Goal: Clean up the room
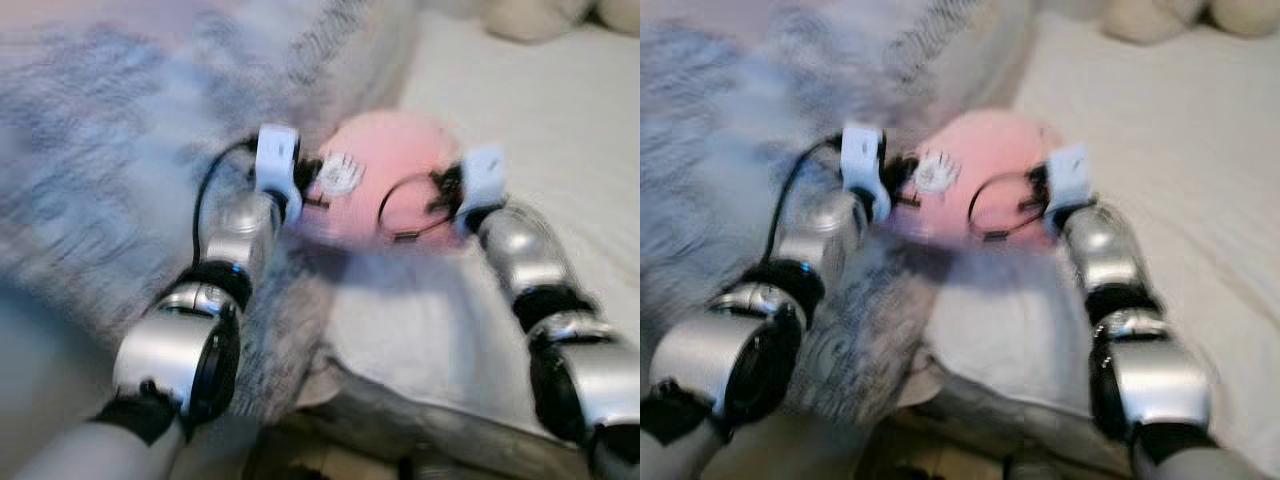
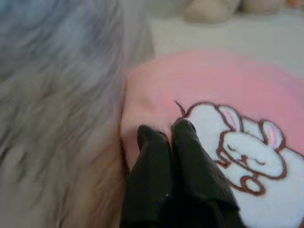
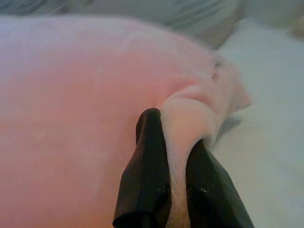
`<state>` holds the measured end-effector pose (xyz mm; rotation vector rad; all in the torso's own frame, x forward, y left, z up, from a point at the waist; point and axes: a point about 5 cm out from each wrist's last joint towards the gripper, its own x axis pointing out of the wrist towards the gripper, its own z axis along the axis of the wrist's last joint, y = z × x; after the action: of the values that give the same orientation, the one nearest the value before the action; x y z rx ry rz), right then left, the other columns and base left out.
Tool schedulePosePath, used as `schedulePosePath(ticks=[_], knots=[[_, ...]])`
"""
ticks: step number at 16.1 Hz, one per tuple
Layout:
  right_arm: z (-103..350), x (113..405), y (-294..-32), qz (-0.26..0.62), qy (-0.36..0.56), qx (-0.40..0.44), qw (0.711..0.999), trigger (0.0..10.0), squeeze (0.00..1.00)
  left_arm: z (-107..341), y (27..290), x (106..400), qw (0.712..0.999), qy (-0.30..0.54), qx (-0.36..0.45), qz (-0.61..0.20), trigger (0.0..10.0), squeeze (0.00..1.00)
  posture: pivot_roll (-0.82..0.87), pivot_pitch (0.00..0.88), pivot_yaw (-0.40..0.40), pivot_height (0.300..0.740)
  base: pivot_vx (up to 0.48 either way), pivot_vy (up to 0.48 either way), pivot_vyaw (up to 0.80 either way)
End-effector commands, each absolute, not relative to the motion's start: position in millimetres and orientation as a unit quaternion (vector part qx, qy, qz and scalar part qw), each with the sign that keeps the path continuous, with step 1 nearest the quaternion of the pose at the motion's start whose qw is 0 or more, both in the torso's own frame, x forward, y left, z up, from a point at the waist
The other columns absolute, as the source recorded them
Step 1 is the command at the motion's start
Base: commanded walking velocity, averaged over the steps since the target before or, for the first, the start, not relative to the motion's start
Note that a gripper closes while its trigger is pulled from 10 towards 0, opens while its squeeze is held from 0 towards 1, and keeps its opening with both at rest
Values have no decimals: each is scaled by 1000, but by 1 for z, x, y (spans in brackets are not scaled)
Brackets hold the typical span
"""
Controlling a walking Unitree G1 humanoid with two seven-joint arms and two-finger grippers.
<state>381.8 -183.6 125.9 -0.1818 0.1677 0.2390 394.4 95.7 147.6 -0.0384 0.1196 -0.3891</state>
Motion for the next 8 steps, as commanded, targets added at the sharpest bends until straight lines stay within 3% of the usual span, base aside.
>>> schedulePosePath(ticks=[1,6,7,8], knots=[[99,369,-191,105,131,-86,982,10000,0,117,111,384,981,110,-8,-158,10000,0,-161,174,217,740,0,0,0],[80,357,-205,112,173,-112,972,10000,0,85,97,367,975,158,-39,-152,10000,0,-167,192,200,740,0,0,0],[80,356,-212,102,176,-116,972,10000,0,80,93,363,973,166,-47,-153,10000,1000,-172,196,197,740,0,0,0],[82,356,-217,91,174,-109,974,10000,1000,78,91,362,972,170,-48,-153,10000,1000,-172,196,197,740,0,0,0]])
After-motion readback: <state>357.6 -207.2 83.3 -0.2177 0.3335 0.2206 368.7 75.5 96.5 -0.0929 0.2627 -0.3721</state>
